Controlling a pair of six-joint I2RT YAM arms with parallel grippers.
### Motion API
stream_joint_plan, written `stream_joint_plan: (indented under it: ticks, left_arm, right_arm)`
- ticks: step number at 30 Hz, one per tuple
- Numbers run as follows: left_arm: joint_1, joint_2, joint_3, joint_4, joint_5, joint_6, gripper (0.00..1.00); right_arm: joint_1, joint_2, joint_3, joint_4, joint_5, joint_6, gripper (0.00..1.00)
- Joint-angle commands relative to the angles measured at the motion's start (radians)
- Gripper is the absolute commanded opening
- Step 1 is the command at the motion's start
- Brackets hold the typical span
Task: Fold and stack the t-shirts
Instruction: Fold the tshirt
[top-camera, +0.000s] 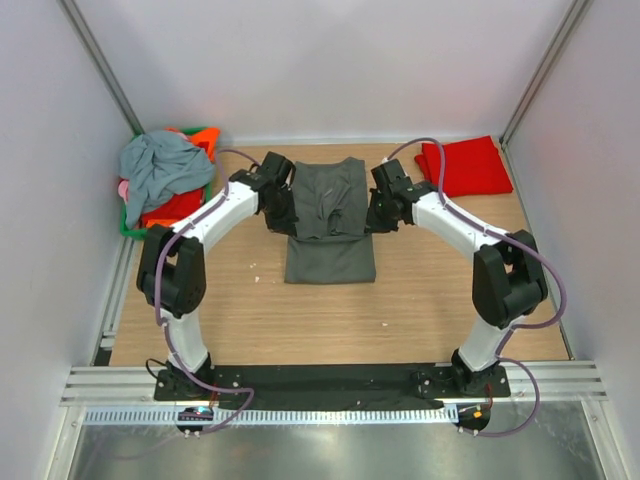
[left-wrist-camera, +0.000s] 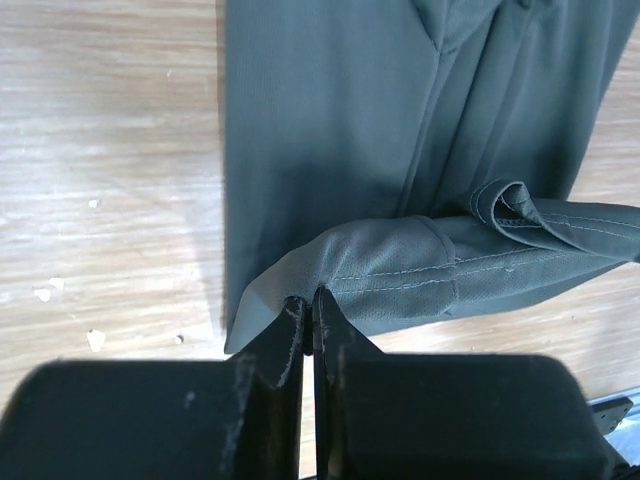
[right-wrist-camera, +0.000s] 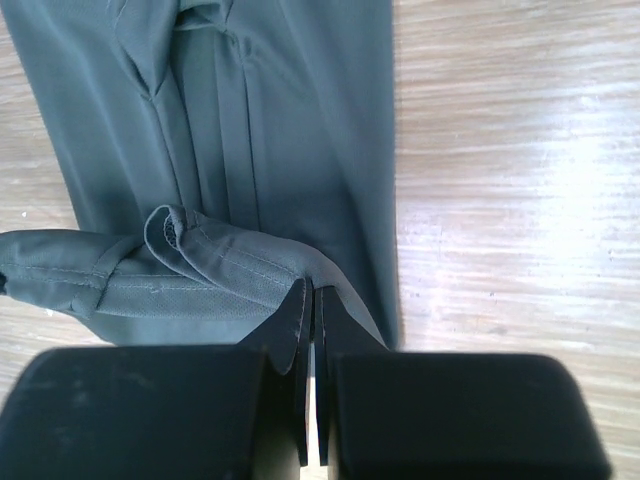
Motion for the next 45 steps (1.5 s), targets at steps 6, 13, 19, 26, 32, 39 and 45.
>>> stream_joint_plan:
  ticks: [6, 13, 19, 26, 32, 39, 45]
  left_arm:
    - [0.027, 0.125, 0.16, -0.054, 0.004, 0.041, 0.06]
    - [0.082, 0.385, 0.526, -0.289, -0.056, 0.087, 0.52]
    - [0.113, 0.329, 0.683, -0.39, -0.123, 0.087, 0.67]
    - [0.084, -0.01, 0.224, -0.167, -0.111, 0.049, 0.61]
    - [0.024, -0.079, -0.048, 0.036, -0.024, -0.013, 0.43]
    - [-0.028, 0.043, -0.003, 0.056, -0.047, -0.01, 0.27]
    - [-0.033, 0.154, 0.062, 0.061, -0.062, -0.004, 0.26]
  right_arm:
    - [-0.05, 0.154, 0.163, 0.01, -0.053, -0.055, 0.01]
    - [-0.151, 0.388, 0.505, -0.159, -0.102, -0.101, 0.59]
    - [-0.191, 0.313, 0.587, -0.219, -0.1, -0.138, 0.69]
    - [-0.15, -0.04, 0.106, -0.026, -0.197, -0.095, 0.53]
    - [-0.008, -0.028, -0.028, 0.054, -0.203, -0.066, 0.34]
    - [0.071, 0.142, 0.067, 0.031, -0.134, -0.062, 0.28]
    - [0.071, 0.265, 0.209, -0.036, -0.082, -0.106, 0.28]
